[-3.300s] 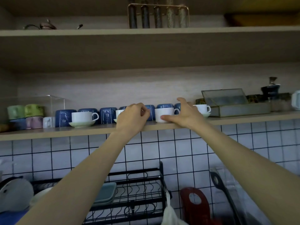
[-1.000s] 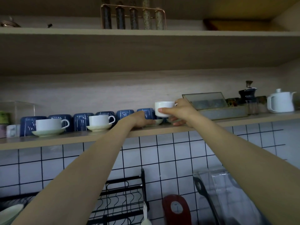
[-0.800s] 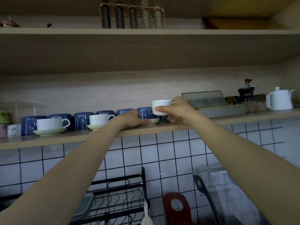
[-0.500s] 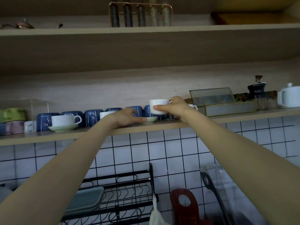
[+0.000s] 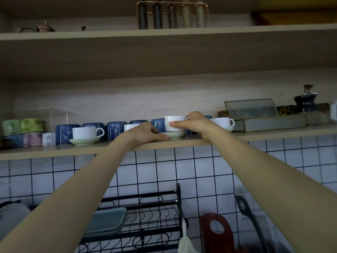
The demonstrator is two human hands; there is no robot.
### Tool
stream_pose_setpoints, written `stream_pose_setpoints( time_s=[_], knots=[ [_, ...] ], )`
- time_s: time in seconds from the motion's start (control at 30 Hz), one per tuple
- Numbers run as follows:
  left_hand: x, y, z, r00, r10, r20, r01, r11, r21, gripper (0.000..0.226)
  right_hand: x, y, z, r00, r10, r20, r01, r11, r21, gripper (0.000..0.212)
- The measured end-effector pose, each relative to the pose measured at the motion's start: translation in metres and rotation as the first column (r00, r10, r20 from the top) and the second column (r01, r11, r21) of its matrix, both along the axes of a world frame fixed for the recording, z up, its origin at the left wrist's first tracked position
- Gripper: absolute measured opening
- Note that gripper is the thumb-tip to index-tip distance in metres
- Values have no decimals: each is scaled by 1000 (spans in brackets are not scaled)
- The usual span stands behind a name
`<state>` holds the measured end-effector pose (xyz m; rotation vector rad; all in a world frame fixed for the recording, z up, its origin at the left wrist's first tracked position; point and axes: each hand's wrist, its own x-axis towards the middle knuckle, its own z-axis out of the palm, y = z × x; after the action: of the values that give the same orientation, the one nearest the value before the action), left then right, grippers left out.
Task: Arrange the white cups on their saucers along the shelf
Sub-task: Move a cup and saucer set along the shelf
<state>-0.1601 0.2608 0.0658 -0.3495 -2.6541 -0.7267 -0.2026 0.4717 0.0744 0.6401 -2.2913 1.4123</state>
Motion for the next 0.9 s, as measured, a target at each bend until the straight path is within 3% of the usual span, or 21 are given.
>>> stream_pose_setpoints(
  time_s=[0.07, 0.23, 0.57, 0.77, 0.9],
  knots=[
    [1, 0, 1, 1000, 18, 10, -18, 1000, -21, 72, -1, 0, -1, 1000, 9, 5, -9, 1000, 4, 59],
    [0, 1, 3, 997, 31, 68, -28, 999, -45, 57, 1, -1, 0, 999, 38, 36, -38, 999, 21, 57],
    [-8, 0, 4, 999, 42, 29, -40, 995, -89, 58, 0, -5, -2, 998, 20, 57, -25, 997, 77, 62],
    [-7, -3, 4, 998, 49, 27, -46, 994, -98, 73, 4, -3, -4, 996, 31, 88, -39, 995, 92, 59],
    [-5, -2, 4, 999, 35, 29, -32, 994, -107, 71, -1, 6, -2, 990, 11, 140, -3, 999, -55, 56]
  ],
)
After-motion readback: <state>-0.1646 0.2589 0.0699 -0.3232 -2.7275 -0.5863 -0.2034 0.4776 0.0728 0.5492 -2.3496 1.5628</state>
